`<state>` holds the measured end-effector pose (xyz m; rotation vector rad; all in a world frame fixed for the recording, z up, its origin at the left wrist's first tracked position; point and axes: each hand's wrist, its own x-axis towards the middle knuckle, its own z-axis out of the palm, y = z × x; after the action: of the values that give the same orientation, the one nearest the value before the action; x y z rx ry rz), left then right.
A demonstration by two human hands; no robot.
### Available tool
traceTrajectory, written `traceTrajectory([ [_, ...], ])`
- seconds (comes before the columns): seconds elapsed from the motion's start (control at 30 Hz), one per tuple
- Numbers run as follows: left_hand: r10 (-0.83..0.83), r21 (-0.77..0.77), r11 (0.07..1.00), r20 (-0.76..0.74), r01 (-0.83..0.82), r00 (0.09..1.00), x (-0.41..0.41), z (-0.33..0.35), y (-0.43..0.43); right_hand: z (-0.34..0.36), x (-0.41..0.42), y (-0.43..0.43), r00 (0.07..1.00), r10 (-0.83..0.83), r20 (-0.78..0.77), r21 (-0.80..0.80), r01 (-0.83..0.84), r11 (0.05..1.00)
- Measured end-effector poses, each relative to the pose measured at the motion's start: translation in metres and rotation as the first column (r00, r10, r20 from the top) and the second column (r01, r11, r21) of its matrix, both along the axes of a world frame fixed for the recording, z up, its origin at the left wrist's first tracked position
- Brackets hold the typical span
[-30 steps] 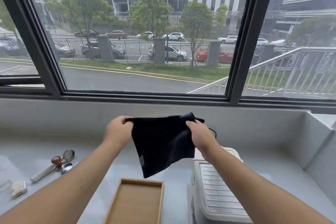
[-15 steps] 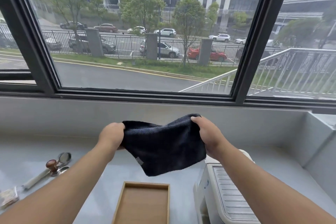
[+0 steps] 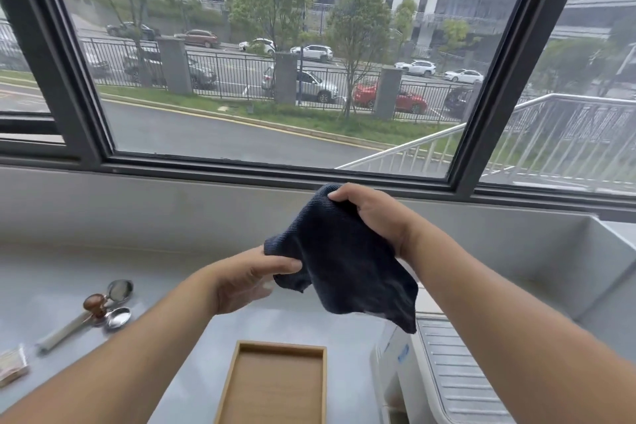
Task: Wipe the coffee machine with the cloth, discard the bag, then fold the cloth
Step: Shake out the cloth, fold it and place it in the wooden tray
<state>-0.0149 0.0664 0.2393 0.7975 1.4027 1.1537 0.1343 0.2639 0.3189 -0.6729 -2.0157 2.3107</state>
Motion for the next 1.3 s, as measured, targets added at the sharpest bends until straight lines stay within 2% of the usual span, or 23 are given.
traceTrajectory([
  [0.13,0.052,0.074,0.996,0.064,-0.057,0.997,0.005,0.002,0.002,-0.008,-0.001,0.010,0.999,-0.036,-0.013,-0.015,0.036,0.999],
  [0.2,0.085,0.104,0.990,0.105,-0.096,0.991,0.003,0.005,0.001,-0.018,-0.002,0.016,0.994,-0.112,-0.009,0.097,0.113,0.989],
  [0.23,0.107,0.114,0.986,0.132,-0.122,0.986,0.002,0.008,0.001,-0.025,-0.003,0.018,0.985,-0.166,-0.039,0.221,0.170,0.960],
  [0.3,0.132,0.140,0.977,0.191,-0.160,0.973,0.000,0.013,0.003,-0.043,-0.005,0.021,0.956,-0.263,-0.132,0.453,0.294,0.841],
  [0.37,0.146,0.161,0.968,0.266,-0.193,0.953,-0.001,0.018,0.005,-0.062,-0.006,0.022,0.901,-0.393,-0.183,0.546,0.426,0.722],
  [0.4,0.160,0.169,0.961,0.302,-0.218,0.940,-0.001,0.020,0.006,-0.072,-0.005,0.022,0.877,-0.446,-0.176,0.543,0.465,0.699],
  [0.47,0.179,0.202,0.943,0.361,-0.264,0.915,-0.003,0.024,0.007,-0.090,0.000,0.016,0.869,-0.486,-0.094,0.453,0.472,0.756],
  [0.53,0.186,0.236,0.923,0.420,-0.305,0.888,-0.004,0.029,0.008,-0.106,0.004,0.000,0.884,-0.463,0.062,0.251,0.435,0.865],
  [0.6,0.176,0.274,0.901,0.477,-0.336,0.861,-0.003,0.036,0.009,-0.120,0.010,-0.021,0.932,-0.322,0.169,0.074,0.313,0.947],
  [0.63,0.164,0.297,0.889,0.503,-0.348,0.849,-0.003,0.039,0.010,-0.127,0.012,-0.031,0.959,-0.225,0.173,0.019,0.225,0.974],
  [0.7,0.147,0.337,0.865,0.537,-0.371,0.831,-0.002,0.045,0.013,-0.137,0.016,-0.049,0.993,-0.041,0.108,-0.101,0.052,0.994],
  [0.77,0.135,0.361,0.850,0.555,-0.384,0.821,-0.001,0.048,0.016,-0.139,0.015,-0.061,0.993,0.108,-0.040,-0.222,-0.114,0.968],
  [0.87,0.131,0.369,0.840,0.574,-0.399,0.808,-0.002,0.049,0.019,-0.130,0.008,-0.066,0.953,0.181,-0.242,-0.322,-0.255,0.911],
  [0.93,0.149,0.354,0.837,0.587,-0.418,0.795,-0.005,0.047,0.018,-0.123,0.002,-0.064,0.950,0.120,-0.289,-0.361,-0.224,0.905],
  [1.1,0.266,0.269,0.843,0.544,-0.465,0.796,-0.020,0.034,0.010,-0.107,-0.006,-0.044,0.949,-0.132,-0.285,-0.416,0.001,0.909],
  [1.2,0.374,0.165,0.858,0.449,-0.487,0.811,-0.036,0.022,0.002,-0.099,-0.003,-0.031,0.941,-0.163,-0.297,-0.385,0.038,0.922],
  [1.3,0.458,0.021,0.877,0.257,-0.479,0.851,-0.052,0.010,-0.006,-0.095,0.002,-0.015,0.941,-0.188,-0.280,-0.349,0.083,0.934],
])
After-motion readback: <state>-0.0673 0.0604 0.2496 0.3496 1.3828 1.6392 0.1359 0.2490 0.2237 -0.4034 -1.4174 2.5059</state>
